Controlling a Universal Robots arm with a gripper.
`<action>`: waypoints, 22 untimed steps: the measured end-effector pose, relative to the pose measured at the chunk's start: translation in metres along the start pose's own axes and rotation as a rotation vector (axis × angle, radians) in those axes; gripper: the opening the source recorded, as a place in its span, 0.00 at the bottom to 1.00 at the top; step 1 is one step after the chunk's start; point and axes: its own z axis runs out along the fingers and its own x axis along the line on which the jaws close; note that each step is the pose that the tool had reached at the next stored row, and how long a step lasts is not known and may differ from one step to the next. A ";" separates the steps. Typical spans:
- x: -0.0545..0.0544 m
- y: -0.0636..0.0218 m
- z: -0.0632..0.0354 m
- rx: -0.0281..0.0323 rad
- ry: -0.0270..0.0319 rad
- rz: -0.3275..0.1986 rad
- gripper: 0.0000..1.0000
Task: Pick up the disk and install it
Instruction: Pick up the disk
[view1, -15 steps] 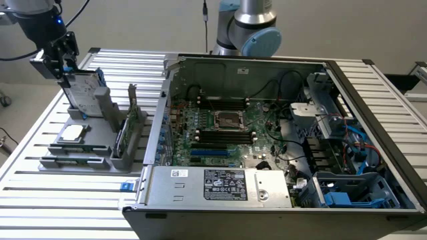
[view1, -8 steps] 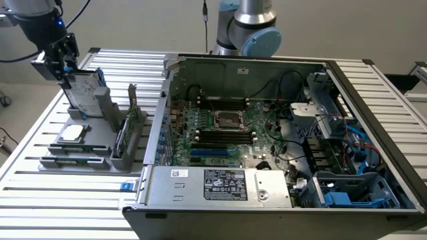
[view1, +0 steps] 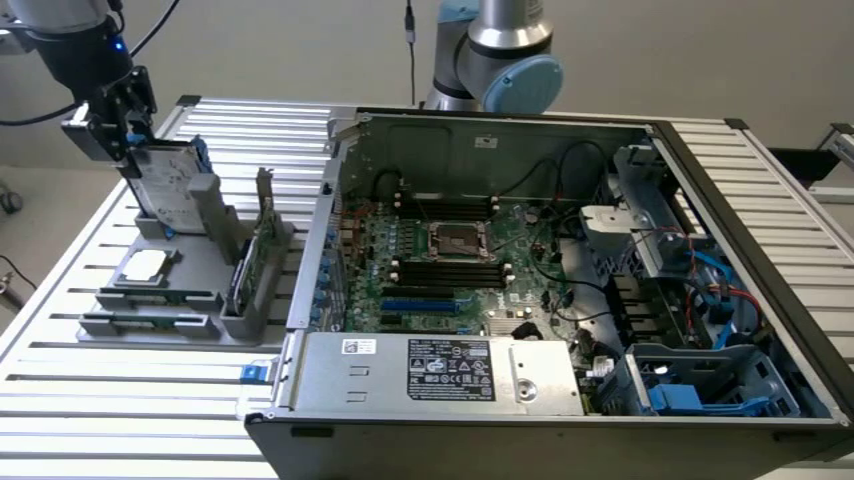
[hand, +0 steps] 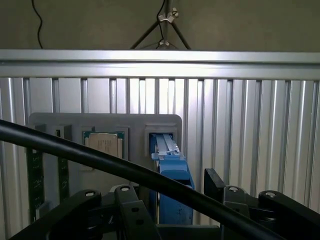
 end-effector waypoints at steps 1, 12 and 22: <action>0.000 0.0000 0.0000 0.0000 0.0001 -0.001 0.60; 0.000 0.0000 0.0000 0.0000 0.0002 -0.009 0.42; 0.003 0.0000 0.0001 0.0000 0.0002 -0.009 0.33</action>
